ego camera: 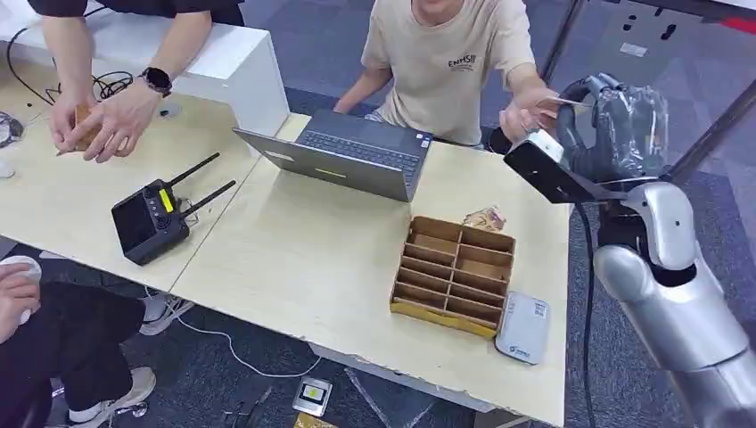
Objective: Pass the card to the sensor for recognition and then transmit it.
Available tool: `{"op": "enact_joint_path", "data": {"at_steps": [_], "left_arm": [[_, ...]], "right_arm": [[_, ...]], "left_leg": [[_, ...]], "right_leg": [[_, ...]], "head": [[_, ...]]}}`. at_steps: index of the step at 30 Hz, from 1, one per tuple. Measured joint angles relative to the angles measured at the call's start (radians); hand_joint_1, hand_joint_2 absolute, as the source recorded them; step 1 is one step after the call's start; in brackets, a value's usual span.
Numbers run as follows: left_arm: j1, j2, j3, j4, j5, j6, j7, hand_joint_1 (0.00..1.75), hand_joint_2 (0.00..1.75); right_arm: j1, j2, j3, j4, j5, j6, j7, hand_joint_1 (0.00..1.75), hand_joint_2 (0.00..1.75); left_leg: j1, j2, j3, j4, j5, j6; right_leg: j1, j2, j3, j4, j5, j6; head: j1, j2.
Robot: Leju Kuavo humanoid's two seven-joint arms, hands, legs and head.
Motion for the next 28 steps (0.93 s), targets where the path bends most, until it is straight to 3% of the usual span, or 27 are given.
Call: {"op": "enact_joint_path", "data": {"at_steps": [8, 20, 21, 22, 24, 25, 28], "left_arm": [[-0.005, 0.0, -0.005, 0.0, 0.001, -0.004, 0.0, 0.0, 0.0], [-0.005, 0.0, -0.006, 0.0, 0.001, -0.004, 0.0, 0.0, 0.0], [-0.005, 0.0, -0.007, 0.0, 0.0, -0.004, 0.0, 0.0, 0.0], [-0.005, 0.0, -0.007, 0.0, 0.0, -0.004, 0.0, 0.0, 0.0], [-0.005, 0.0, -0.007, 0.0, 0.0, -0.004, 0.0, 0.0, 0.0], [-0.005, 0.0, -0.008, 0.0, 0.0, -0.004, 0.0, 0.0, 0.0], [-0.005, 0.0, -0.009, 0.0, 0.002, -0.003, 0.0, 0.0, 0.0]], "right_arm": [[-0.034, -0.01, 0.067, 0.085, 0.252, 0.055, -0.004, 1.75, 1.75], [-0.021, -0.02, 0.129, 0.179, 0.231, 0.084, -0.004, 1.75, 1.75], [-0.021, -0.021, 0.133, 0.182, 0.227, 0.089, -0.003, 0.37, 1.75], [-0.02, -0.022, 0.135, 0.184, 0.223, 0.098, -0.003, 0.0, 1.75], [-0.018, -0.023, 0.136, 0.19, 0.214, 0.117, 0.0, 0.0, 1.75], [-0.017, -0.023, 0.138, 0.193, 0.204, 0.126, 0.002, 0.0, 0.0], [-0.01, -0.022, 0.139, 0.194, 0.179, 0.121, 0.005, 0.0, 0.0]], "left_leg": [[0.0, 0.0, 0.0, 0.0, 0.0, 0.0], [0.0, 0.0, -0.002, 0.0, 0.0, 0.0], [0.0, 0.0, -0.002, 0.0, 0.0, 0.0], [0.0, 0.0, -0.002, 0.0, 0.0, 0.0], [0.0, 0.0, -0.002, 0.0, 0.0, 0.0], [0.0, 0.0, -0.002, 0.0, 0.0, 0.0], [0.0, 0.0, -0.002, 0.0, 0.0, 0.0]], "right_leg": [[0.0, 0.0, 0.0, 0.0, 0.0, 0.0], [0.0, 0.0, -0.003, 0.0, 0.0, 0.0], [0.0, 0.0, -0.003, 0.0, 0.0, 0.0], [0.0, 0.0, -0.003, 0.0, 0.0, 0.0], [0.0, 0.0, -0.003, 0.0, 0.0, 0.0], [0.0, 0.0, -0.003, 0.0, 0.0, 0.0], [0.0, 0.0, -0.003, 0.0, 0.0, 0.0]], "head": [[0.0, 0.0], [0.0, 0.0], [0.0, 0.0], [0.0, 0.0], [0.0, 0.0], [0.0, 0.0], [0.0, 0.0]]}}
